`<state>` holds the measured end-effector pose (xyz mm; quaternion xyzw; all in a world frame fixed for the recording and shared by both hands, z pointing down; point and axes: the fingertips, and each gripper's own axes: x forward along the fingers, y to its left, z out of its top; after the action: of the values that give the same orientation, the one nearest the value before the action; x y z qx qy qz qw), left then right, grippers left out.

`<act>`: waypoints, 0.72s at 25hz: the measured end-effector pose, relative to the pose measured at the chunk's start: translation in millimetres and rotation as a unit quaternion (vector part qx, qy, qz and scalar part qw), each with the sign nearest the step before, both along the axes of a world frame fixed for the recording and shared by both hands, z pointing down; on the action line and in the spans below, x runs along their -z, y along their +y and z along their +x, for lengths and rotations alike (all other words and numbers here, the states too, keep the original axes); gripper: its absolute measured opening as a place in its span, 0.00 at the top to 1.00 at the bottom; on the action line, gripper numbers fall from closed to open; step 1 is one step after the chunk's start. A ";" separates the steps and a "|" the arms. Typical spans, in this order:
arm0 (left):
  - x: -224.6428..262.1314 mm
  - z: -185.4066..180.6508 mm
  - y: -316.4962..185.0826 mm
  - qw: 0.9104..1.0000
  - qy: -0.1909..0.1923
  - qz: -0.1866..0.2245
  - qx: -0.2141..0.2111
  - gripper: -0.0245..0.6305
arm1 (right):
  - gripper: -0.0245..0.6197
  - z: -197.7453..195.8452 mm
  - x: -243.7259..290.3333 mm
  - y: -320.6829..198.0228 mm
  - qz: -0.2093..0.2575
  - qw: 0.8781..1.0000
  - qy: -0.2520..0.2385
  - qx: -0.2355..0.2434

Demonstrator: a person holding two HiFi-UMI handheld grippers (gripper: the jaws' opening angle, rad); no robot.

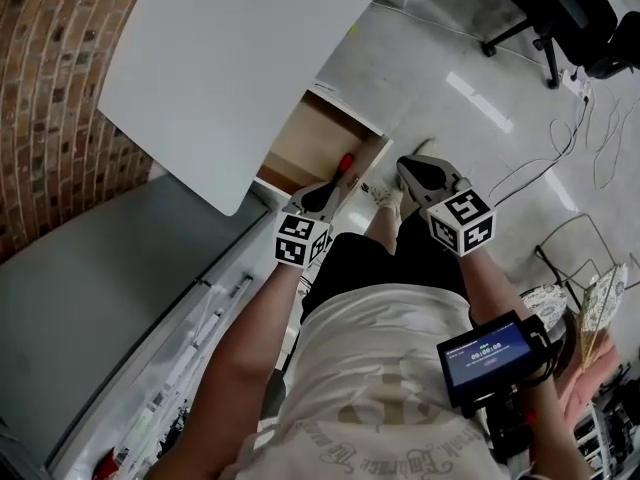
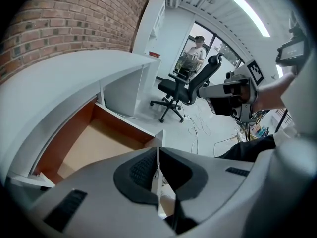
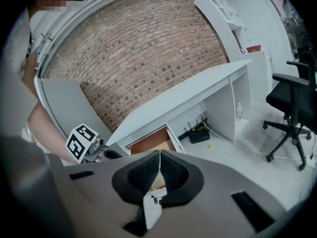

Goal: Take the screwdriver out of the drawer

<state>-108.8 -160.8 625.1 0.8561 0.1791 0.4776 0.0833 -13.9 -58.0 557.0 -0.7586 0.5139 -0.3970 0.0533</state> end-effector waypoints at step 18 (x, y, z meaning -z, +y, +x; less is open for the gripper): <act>-119.1 -4.3 -10.4 0.994 -0.102 0.018 -0.041 0.81 | 0.93 -3.1 -71.8 9.3 -0.008 0.999 -0.046 -0.014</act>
<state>-113.1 -171.2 744.2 0.7961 0.1961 0.5687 0.0655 -17.0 -48.7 628.8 -0.7475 0.4966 -0.4345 0.0761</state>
